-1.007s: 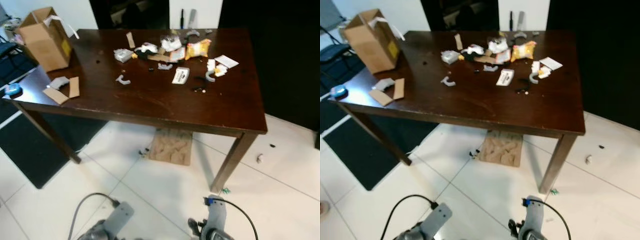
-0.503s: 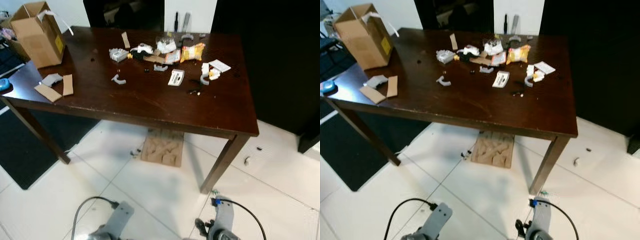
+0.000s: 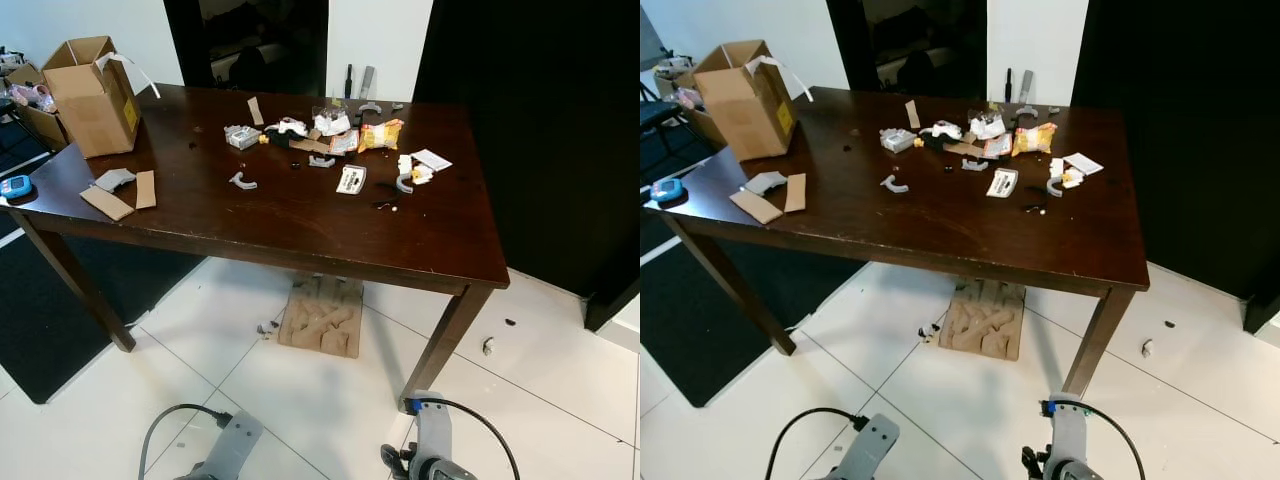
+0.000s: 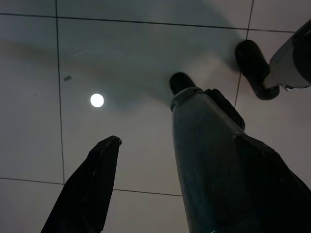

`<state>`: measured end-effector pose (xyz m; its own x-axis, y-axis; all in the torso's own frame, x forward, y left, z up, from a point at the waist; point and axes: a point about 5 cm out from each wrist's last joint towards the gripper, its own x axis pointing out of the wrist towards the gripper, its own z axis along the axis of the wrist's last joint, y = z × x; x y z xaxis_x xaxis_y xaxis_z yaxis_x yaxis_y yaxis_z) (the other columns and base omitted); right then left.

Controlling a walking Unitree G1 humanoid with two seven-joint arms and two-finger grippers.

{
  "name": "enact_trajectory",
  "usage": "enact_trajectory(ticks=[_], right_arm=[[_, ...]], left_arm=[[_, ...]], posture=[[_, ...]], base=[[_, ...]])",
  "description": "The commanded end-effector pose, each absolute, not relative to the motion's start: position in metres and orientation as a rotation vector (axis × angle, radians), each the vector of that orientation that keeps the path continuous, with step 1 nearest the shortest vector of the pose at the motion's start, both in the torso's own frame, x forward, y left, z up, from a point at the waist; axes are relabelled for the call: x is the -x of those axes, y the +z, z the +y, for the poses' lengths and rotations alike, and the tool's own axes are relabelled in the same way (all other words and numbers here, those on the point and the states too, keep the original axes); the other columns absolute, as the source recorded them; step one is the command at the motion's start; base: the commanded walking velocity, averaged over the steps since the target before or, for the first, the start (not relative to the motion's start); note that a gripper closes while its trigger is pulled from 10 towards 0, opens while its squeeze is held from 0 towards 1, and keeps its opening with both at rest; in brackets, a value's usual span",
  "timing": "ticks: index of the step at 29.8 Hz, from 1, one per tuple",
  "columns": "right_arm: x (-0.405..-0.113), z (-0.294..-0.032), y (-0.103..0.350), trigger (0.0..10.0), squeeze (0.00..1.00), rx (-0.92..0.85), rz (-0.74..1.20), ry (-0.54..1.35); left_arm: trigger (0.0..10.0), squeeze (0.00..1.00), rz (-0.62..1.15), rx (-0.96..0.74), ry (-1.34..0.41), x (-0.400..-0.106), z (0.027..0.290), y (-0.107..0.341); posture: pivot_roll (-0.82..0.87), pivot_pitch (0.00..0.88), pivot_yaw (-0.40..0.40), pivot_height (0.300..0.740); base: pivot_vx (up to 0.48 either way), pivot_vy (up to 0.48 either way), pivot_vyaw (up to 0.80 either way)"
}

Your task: Picking trash to rubbish bin

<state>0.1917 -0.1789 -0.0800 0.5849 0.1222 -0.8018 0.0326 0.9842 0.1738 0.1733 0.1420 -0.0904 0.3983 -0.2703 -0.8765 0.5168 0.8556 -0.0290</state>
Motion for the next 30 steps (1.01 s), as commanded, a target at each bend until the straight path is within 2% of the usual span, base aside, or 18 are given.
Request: enact_trajectory(ticks=[1, 6, 11, 15, 19, 20, 22, 25, 27, 30], right_arm=[[-0.186, -0.178, -0.083, 10.0, 0.0, -0.184, 0.974, 0.046], [-0.188, -0.183, -0.082, 10.0, 0.0, -0.188, 0.963, 0.028], [-0.194, -0.184, -0.079, 10.0, 0.0, -0.171, 0.949, 0.046], [-0.201, -0.188, -0.075, 10.0, 0.0, -0.2, 0.927, 0.013], [-0.199, -0.185, -0.076, 10.0, 0.0, -0.215, 0.935, 0.007], [-0.195, -0.171, -0.08, 10.0, 0.0, -0.206, 0.957, 0.061], [-0.193, -0.159, -0.081, 10.0, 0.0, -0.174, 0.968, 0.121], [-0.195, -0.161, -0.08, 10.0, 0.0, -0.169, 0.963, 0.121], [-0.197, -0.165, -0.079, 10.0, 0.0, -0.169, 0.962, 0.114], [-0.199, -0.162, -0.078, 10.0, 0.0, -0.152, 0.964, 0.139]], left_arm=[[10.0, 0.0, 1.067, -0.252, -0.5, -0.172, 0.142, -0.091], [10.0, 0.0, 1.05, -0.192, -0.421, -0.18, 0.147, -0.088], [10.0, 0.0, 1.042, -0.198, -0.42, -0.185, 0.149, -0.086], [10.0, 0.0, 0.985, -0.171, -0.375, -0.203, 0.153, -0.076], [10.0, 0.0, 0.983, -0.179, -0.383, -0.203, 0.151, -0.076], [10.0, 0.0, 0.989, -0.186, -0.413, -0.198, 0.142, -0.079], [10.0, 0.0, 0.993, -0.158, -0.418, -0.193, 0.136, -0.081], [10.0, 0.0, 1.003, -0.11, -0.432, -0.187, 0.126, -0.084], [10.0, 0.0, 1.019, -0.147, -0.498, -0.18, 0.12, -0.087], [10.0, 0.0, 1.032, -0.148, -0.5, -0.176, 0.123, -0.089]], posture=[[-0.13, 0.0, 0.051, 0.74], [-0.12, 0.0, 0.045, 0.74], [-0.12, 0.0, 0.038, 0.74], [-0.12, 0.0, 0.049, 0.74], [-0.11, 0.0, 0.047, 0.74], [-0.1, 0.0, 0.035, 0.74], [-0.08, 0.0, 0.029, 0.74], [-0.07, 0.0, 0.027, 0.74], [-0.06, 0.0, 0.022, 0.74], [-0.05, 0.0, 0.02, 0.74]], base=[[0.0, 0.0, 0.0], [0.0, 0.0, 0.0], [0.0, 0.0, 0.0], [0.0, 0.0, 0.0], [0.0, 0.0, 0.0], [0.0, 0.0, 0.0], [0.0, 0.0, 0.0], [0.0, 0.0, 0.0], [0.0, 0.0, 0.0], [0.0, 0.0, 0.0]])
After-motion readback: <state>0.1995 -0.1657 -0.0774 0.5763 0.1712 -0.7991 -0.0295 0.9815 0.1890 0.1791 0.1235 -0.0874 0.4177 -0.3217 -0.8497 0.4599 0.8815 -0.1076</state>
